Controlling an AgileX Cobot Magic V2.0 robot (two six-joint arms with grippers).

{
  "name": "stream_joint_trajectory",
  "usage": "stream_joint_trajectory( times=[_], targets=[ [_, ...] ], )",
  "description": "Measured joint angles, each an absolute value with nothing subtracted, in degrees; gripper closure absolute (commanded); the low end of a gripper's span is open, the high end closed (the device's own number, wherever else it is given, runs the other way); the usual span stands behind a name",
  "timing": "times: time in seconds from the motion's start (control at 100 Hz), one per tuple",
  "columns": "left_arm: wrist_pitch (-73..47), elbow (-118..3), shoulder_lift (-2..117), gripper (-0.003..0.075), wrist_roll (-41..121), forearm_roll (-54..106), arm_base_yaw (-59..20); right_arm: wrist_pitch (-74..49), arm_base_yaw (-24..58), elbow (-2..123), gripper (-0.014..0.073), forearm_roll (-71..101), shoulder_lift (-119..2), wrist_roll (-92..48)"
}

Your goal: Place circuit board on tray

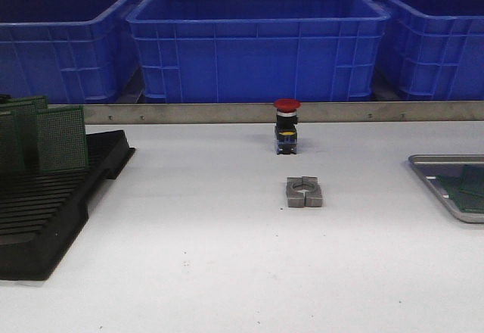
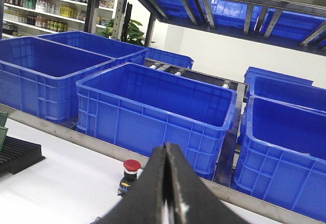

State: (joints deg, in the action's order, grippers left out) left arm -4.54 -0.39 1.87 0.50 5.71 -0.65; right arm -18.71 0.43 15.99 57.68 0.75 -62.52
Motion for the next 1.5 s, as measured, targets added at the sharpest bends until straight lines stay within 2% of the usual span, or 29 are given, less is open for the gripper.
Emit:
stream_joint_trajectory(
  times=[0.36, 1.5],
  targets=[
    [-11.16, 0.25, -0.36, 0.0741, -2.58, 2.71, -0.21, -18.75, 0.43, 15.88, 0.0654, 57.68, 0.75, -62.52],
    [-11.69, 0.25, -0.36, 0.0741, -2.58, 2.21, -0.21, -18.75, 1.00, 15.88, 0.0654, 57.68, 0.75, -62.52]
  ],
)
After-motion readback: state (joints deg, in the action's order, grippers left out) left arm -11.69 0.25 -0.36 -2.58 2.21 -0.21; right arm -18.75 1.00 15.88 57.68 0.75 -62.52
